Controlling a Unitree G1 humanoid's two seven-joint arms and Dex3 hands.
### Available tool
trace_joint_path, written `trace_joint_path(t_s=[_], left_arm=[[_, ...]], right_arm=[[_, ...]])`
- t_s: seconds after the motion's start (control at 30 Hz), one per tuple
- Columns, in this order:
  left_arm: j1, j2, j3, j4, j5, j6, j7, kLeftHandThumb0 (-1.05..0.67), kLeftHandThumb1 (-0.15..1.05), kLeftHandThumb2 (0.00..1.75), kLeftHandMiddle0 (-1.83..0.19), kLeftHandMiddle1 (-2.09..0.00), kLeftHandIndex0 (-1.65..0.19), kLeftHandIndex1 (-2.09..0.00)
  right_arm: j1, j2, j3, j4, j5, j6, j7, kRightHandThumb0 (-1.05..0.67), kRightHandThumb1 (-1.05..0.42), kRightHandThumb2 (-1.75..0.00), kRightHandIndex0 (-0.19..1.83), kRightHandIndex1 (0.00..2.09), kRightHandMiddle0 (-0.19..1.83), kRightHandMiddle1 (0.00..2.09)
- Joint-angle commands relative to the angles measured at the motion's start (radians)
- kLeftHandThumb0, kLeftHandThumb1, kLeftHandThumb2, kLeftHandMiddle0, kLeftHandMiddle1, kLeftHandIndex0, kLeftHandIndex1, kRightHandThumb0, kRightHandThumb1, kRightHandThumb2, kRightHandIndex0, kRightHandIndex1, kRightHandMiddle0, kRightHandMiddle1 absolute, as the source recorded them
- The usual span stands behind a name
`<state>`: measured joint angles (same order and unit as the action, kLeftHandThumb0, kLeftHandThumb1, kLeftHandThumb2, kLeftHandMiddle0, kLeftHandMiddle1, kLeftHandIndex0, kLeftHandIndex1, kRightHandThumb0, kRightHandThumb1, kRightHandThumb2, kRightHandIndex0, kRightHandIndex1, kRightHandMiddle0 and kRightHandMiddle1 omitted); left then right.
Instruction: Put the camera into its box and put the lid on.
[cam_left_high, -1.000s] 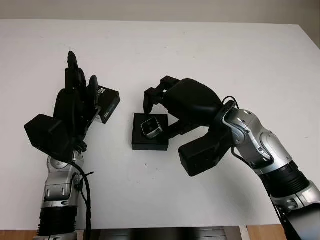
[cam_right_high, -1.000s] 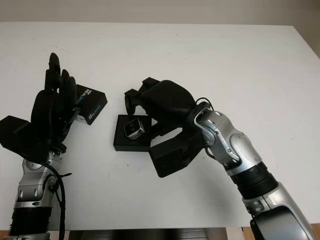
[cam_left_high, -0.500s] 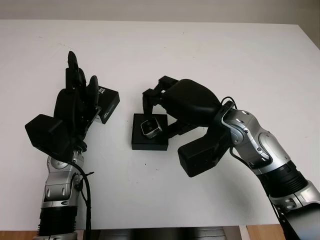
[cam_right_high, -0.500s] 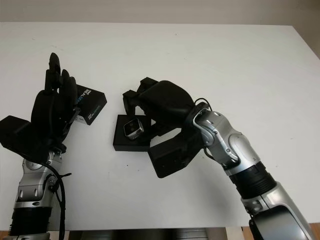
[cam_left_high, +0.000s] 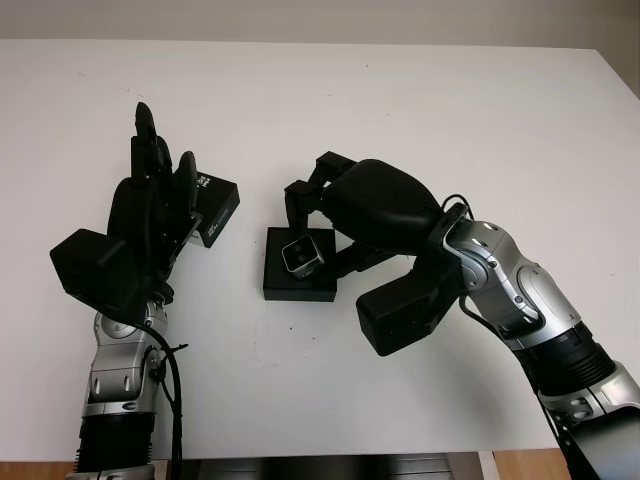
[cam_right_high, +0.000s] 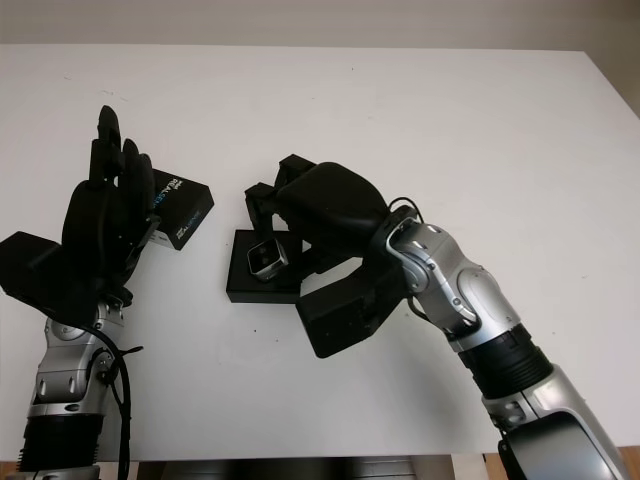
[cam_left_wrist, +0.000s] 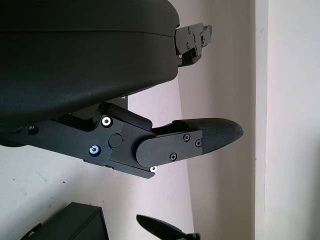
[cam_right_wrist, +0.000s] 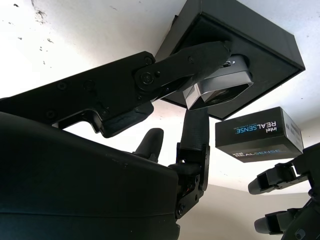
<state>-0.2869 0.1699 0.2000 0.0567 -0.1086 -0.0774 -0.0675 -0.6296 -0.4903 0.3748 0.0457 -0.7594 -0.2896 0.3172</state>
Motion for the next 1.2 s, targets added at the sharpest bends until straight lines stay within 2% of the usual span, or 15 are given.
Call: trace_joint_path(t_s=[0.0,0.33,0.5,0.77,1.17], left_arm=[[0.008,0.003,0.0,-0.012,0.004,-0.01,0.004,-0.63,1.05,0.56,0.19,0.0,0.19,0.0],[0.011,-0.002,0.002,-0.015,0.002,-0.013,0.009,-0.63,1.05,0.56,0.19,0.0,0.19,0.0],[0.015,0.0,0.001,-0.018,0.002,-0.013,0.01,-0.62,1.05,0.58,0.19,0.0,0.19,0.0],[0.017,0.0,0.0,-0.023,0.002,-0.006,0.015,-0.61,1.05,0.57,0.19,0.0,0.19,0.0],[0.012,0.008,0.002,-0.019,0.0,-0.007,0.006,-0.61,1.05,0.58,0.19,0.0,0.19,0.0]], right_arm=[[0.011,-0.008,0.005,-0.002,-0.004,-0.009,0.002,-0.56,-0.97,-0.06,0.01,1.18,0.27,1.65],[0.012,0.002,0.002,0.024,0.027,0.0,0.028,-0.52,-1.02,-0.06,0.04,1.22,0.36,1.75],[0.006,0.009,0.001,0.051,0.068,-0.001,0.053,-0.46,-1.03,-0.06,0.07,1.23,0.4,1.61],[0.002,0.035,-0.025,0.107,0.165,-0.02,0.043,-0.39,-1.01,-0.05,0.11,1.23,0.38,1.57],[-0.004,0.077,-0.076,0.202,0.3,-0.031,0.008,-0.4,-1.0,-0.05,0.06,1.37,0.37,1.69]])
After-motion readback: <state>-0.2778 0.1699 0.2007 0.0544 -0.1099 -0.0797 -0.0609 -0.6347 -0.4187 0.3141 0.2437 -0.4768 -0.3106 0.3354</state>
